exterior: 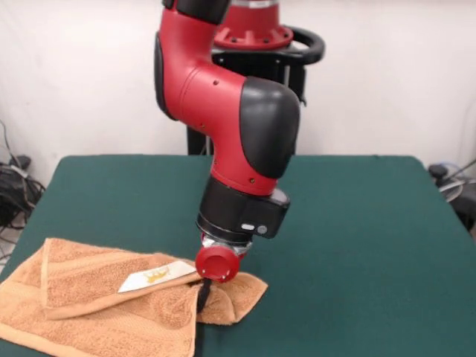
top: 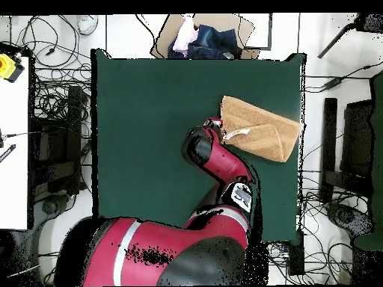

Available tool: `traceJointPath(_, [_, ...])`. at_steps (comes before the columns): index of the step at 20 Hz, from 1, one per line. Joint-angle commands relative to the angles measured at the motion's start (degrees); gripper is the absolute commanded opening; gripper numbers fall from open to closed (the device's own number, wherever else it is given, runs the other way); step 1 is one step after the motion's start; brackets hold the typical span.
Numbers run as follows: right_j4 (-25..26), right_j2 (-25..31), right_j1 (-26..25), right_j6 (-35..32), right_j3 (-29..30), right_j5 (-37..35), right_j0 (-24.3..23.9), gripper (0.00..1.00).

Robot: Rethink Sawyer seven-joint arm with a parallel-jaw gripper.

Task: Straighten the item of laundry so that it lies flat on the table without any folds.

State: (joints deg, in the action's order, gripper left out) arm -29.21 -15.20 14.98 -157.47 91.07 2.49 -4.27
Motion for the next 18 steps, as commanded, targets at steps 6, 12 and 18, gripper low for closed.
traceJointPath(6, [-5.47, -9.58, -0.52, -13.05, -4.5, -26.83, 6.28, 0.0])
traceJointPath(12, [-4.55, -7.69, 6.24, -10.58, -1.22, -28.53, 6.23, 0.0])
traceJointPath(18, [-3.25, -5.51, 9.05, -7.23, 1.82, -27.19, 4.3, 0.0])
